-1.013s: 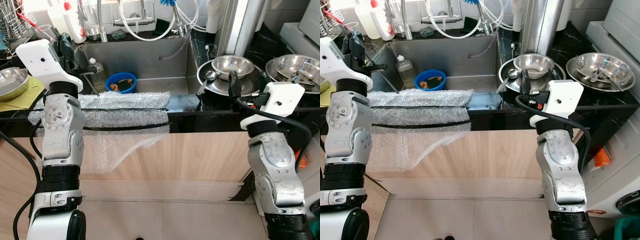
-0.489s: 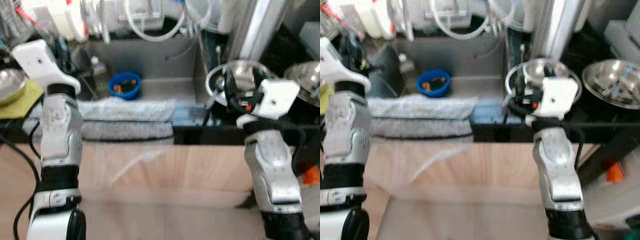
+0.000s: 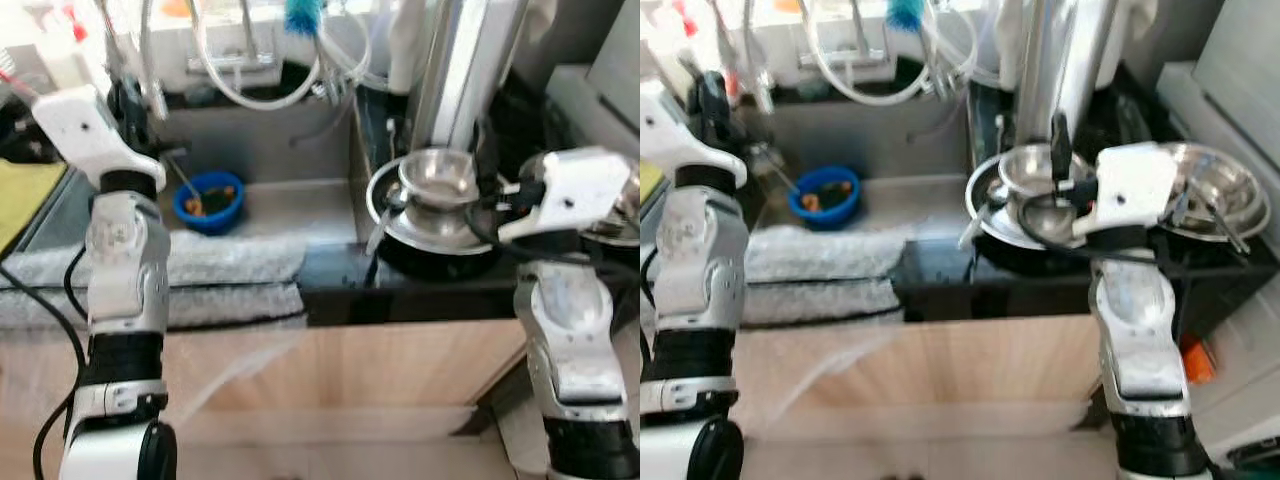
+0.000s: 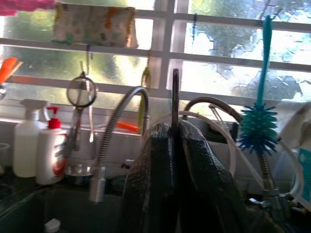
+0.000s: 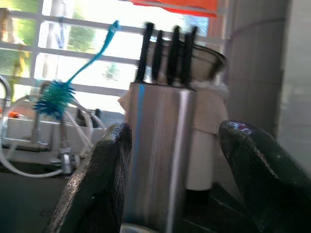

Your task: Kitchen organization

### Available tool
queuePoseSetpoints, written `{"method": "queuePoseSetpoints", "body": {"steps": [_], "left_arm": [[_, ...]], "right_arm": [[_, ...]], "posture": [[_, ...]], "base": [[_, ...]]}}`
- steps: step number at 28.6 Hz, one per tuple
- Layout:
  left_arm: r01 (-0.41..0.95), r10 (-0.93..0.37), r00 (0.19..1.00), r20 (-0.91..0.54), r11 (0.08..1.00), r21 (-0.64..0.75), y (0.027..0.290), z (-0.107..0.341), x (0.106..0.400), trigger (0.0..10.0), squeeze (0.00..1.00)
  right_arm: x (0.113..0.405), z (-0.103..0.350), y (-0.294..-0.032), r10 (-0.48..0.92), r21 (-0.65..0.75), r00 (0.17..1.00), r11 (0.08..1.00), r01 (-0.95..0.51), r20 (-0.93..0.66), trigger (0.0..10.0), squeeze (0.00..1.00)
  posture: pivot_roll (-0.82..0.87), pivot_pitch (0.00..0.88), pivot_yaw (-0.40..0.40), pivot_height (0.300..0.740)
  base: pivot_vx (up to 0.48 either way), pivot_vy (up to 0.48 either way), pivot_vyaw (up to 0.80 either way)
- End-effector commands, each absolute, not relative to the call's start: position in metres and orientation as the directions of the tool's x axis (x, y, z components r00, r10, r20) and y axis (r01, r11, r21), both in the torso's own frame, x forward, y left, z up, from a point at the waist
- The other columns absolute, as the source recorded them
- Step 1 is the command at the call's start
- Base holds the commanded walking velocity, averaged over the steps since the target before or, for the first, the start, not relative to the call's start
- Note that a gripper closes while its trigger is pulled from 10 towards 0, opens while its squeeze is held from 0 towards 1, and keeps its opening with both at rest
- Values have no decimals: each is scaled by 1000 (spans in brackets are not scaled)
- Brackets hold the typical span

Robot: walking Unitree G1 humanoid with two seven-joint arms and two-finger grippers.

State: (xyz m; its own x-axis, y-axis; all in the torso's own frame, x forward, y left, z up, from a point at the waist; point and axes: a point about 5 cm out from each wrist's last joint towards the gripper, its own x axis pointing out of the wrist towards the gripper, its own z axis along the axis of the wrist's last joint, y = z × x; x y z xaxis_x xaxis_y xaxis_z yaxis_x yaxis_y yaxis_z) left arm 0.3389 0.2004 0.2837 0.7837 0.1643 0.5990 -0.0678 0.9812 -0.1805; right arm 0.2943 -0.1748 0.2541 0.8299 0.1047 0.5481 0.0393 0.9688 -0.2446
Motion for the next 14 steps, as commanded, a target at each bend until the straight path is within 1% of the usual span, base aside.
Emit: {"method": "queuePoseSetpoints", "body": {"steps": [1, 5, 14], "left_arm": [[-62, 155, 768, 622, 984, -169, 199, 290, 338, 10000, 0], [-59, 151, 771, 618, 984, -166, 198, 289, 339, 10000, 0], [-36, 123, 795, 593, 987, -157, 193, 282, 343, 10000, 0]], "right_arm": [[293, 254, -173, 112, -243, 827, 970, 30, 551, 10000, 0], [293, 253, -171, 117, -238, 831, 971, 19, 545, 10000, 0], [293, 250, -167, 121, -227, 839, 974, 2, 531, 10000, 0]], "posture": [[-52, 129, 85, 740], [-52, 129, 85, 740], [-55, 130, 88, 740]], "base": [[356, 0, 0], [342, 0, 0], [0, 0, 0]]}}
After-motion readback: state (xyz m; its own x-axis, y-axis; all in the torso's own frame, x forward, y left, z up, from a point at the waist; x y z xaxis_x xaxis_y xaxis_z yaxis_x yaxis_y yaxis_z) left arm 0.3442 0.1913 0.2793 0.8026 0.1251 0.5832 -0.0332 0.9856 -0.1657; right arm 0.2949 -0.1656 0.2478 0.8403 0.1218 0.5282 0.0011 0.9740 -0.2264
